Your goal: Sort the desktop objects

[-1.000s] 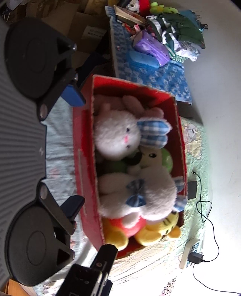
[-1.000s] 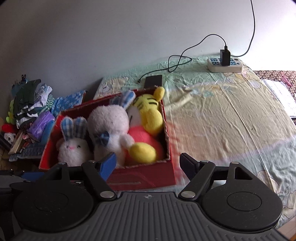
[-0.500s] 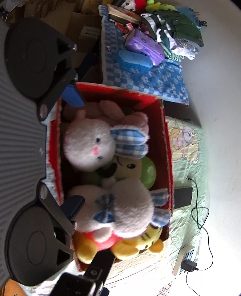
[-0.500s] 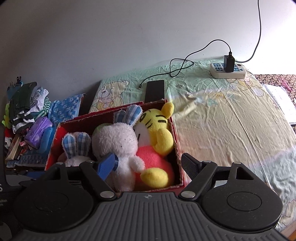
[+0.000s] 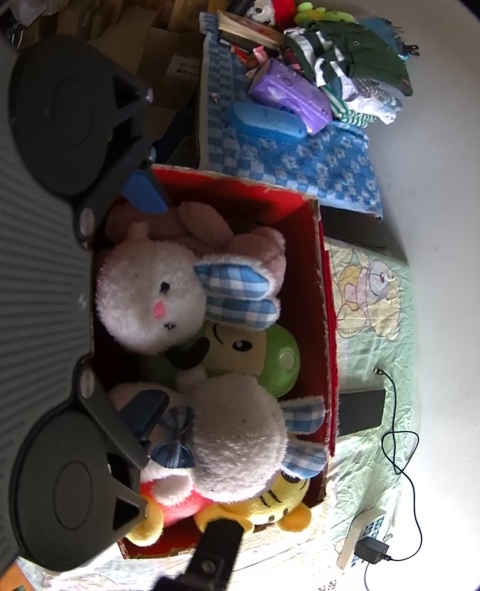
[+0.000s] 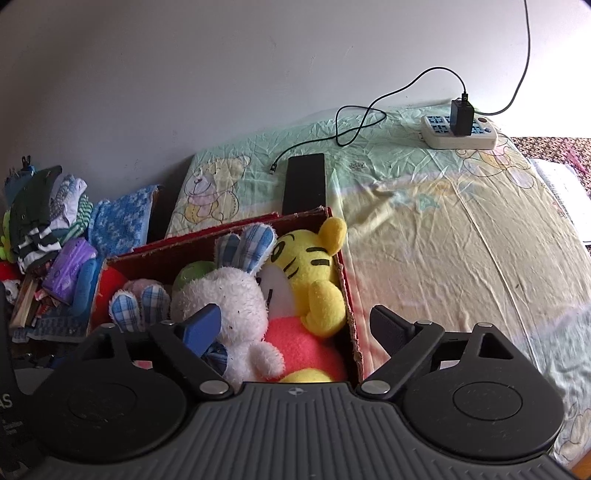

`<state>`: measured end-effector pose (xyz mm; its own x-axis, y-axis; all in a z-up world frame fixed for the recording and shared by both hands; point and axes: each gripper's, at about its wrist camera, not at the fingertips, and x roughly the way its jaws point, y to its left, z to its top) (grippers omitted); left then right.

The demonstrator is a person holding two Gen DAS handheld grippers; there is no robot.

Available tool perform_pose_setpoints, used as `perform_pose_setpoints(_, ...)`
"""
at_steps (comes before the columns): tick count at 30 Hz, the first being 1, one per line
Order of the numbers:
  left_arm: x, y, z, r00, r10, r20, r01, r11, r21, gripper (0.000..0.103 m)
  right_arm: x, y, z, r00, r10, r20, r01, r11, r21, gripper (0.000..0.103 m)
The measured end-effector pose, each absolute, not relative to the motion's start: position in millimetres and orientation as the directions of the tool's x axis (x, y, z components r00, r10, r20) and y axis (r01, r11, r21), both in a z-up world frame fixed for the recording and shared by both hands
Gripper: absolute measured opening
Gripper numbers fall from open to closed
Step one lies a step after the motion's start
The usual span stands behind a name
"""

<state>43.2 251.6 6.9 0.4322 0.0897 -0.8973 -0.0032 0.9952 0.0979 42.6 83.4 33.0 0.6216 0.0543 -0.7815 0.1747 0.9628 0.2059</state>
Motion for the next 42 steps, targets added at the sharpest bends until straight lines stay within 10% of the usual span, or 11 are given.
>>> perform_pose_setpoints(42, 47.6, 268.9, 6.5, 0.429, 0.066, -0.901, -0.105, 0.994, 0.022, 0.102, 73.9, 101.8, 27.3, 0.565, 0.06, -0.823, 0.109, 0.983, 0.147, 0.092)
